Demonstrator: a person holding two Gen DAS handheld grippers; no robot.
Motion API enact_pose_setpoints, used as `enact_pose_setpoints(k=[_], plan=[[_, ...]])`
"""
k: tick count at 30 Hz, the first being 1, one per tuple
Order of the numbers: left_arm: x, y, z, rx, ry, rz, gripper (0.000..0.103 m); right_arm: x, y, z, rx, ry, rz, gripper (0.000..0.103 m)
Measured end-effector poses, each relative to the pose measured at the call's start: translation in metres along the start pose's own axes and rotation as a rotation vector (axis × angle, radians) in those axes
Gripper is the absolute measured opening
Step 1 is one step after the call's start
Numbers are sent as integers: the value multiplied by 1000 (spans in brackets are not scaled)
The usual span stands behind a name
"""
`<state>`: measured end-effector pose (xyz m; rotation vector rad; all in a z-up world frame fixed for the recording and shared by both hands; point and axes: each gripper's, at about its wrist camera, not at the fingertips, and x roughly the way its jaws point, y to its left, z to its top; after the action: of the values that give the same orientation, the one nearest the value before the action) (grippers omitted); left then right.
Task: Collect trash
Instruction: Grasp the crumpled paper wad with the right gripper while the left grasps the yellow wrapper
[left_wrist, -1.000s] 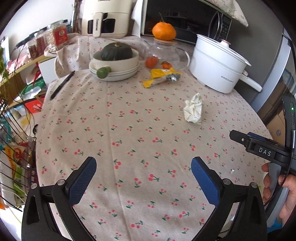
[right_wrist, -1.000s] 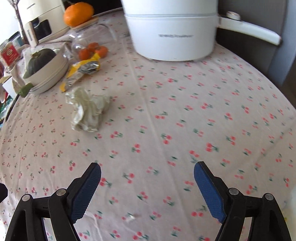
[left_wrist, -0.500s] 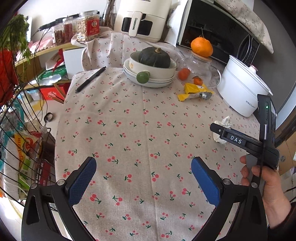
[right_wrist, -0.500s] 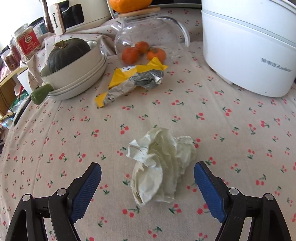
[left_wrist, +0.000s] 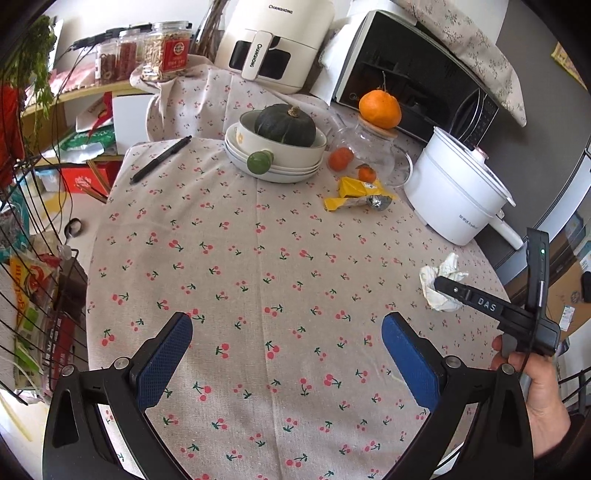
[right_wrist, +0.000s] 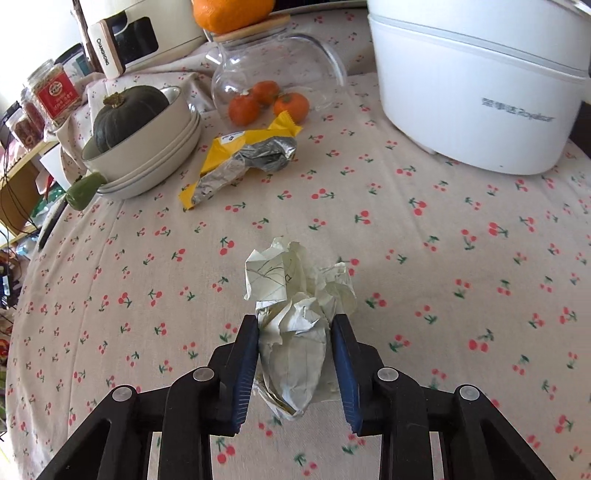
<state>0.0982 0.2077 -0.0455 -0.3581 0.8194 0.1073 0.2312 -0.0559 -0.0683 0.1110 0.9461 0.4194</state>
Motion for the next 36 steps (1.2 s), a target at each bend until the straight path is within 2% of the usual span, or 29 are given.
enact_pose_setpoints(k=[4, 8, 11, 15, 18, 22, 27, 30, 32, 34, 36], plan=[[-1, -10, 0, 24, 1, -39, 103, -36, -28, -17, 33, 0, -17, 35], [16, -32, 3, 121, 46, 31, 103, -73, -59, -33, 119, -22, -11, 35], [35, -50, 12, 187, 71, 7, 103, -86, -74, -32, 173, -11, -53, 35], [74, -78, 40, 289, 63, 22, 103, -97, -71, -28, 95, -33, -103, 35], [115, -95, 69, 335, 69, -13, 103, -95, -75, -29, 64, -21, -105, 35], [166, -126, 99, 493, 49, -18, 102, -85, -86, -32, 53, 21, -66, 35], [212, -169, 119, 740, 29, -18, 94, -79, -100, -38, 30, 57, -81, 35], [240, -187, 123, 858, 84, 23, 79, -80, -109, -42, 26, 67, -95, 35], [254, -191, 124, 893, 142, 52, 50, -80, -114, -42, 26, 73, -104, 35], [261, -190, 126, 876, 180, 73, 29, -78, -118, -42, 22, 79, -112, 35], [261, -184, 127, 824, 197, 73, 24, -76, -123, -43, 25, 82, -122, 35]])
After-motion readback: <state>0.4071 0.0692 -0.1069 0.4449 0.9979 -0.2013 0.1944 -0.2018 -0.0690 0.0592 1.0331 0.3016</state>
